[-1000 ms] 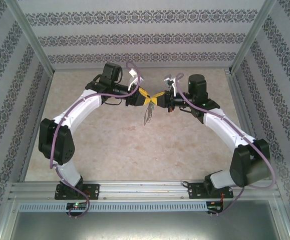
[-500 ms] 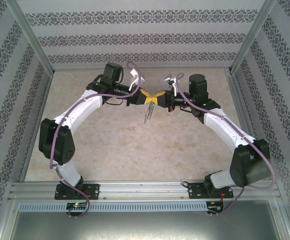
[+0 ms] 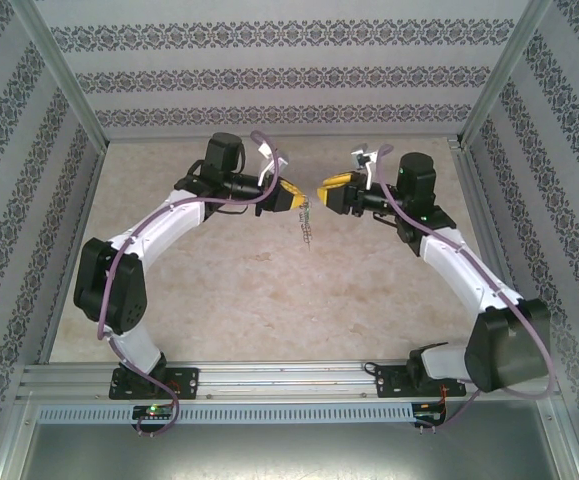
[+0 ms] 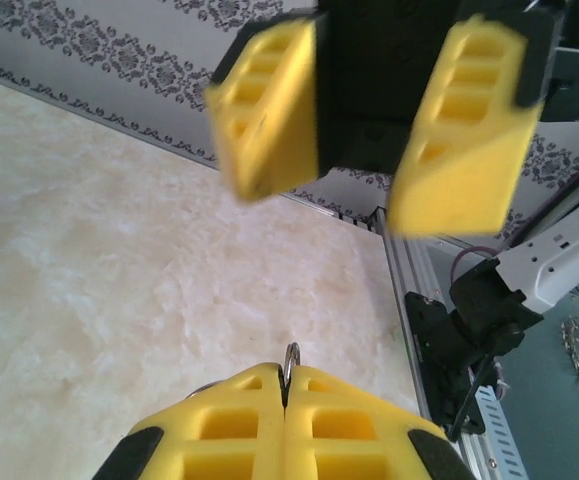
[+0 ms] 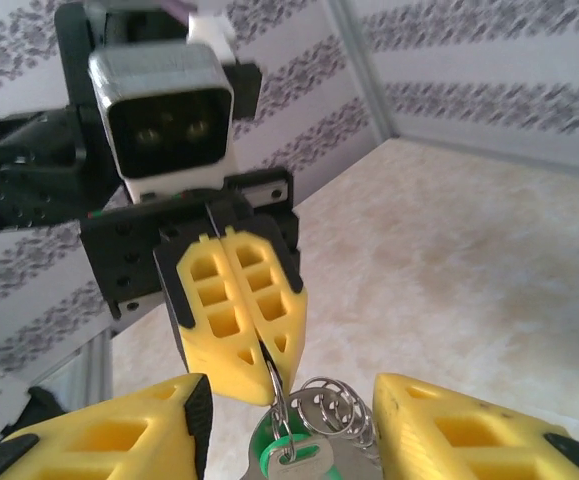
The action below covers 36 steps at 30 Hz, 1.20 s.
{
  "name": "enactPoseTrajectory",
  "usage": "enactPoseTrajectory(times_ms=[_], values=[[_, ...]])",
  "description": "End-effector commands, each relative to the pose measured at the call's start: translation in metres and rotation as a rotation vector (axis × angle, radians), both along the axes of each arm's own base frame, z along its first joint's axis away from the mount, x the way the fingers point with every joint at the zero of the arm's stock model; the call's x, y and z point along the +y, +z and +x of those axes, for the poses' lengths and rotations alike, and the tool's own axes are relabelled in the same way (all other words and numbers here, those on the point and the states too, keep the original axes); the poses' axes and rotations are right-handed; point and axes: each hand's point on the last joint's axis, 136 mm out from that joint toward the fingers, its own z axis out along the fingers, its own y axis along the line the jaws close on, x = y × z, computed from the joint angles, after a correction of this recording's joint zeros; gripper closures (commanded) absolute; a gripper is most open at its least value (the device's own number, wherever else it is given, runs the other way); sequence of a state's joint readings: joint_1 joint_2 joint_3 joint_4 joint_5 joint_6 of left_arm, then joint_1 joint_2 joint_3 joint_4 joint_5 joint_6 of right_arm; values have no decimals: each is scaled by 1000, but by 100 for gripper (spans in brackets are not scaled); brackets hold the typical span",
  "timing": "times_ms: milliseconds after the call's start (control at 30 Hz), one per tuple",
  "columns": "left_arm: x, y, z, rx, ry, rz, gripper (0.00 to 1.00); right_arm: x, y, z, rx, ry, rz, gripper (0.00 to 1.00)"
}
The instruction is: Put the keys on the keyring
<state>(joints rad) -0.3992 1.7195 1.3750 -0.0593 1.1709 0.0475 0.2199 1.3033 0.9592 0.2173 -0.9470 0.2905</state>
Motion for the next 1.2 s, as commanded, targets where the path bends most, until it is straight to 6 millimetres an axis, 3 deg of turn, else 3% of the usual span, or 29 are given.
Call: enactPoseTrajectory(times_ms=[0, 100, 300, 433, 700, 1167], values=[[-2, 46, 0, -140, 24, -109, 100, -13, -1, 7, -19, -122, 7, 52], [-3, 52, 1, -136, 35, -139, 100, -11, -12, 3, -7, -135, 5, 52], [-1, 59, 6, -148, 76, -161, 100, 11, -35, -16, -1, -90, -37, 50], [-2, 61, 6, -144, 77, -171, 100, 20, -44, -18, -10, -97, -67, 50], [-2, 61, 7, -138, 76, -176, 100, 32, -42, -13, -47, -121, -95, 48], [-3, 58, 5, -124, 68, -177, 100, 34, -27, 8, -85, -172, -101, 50]])
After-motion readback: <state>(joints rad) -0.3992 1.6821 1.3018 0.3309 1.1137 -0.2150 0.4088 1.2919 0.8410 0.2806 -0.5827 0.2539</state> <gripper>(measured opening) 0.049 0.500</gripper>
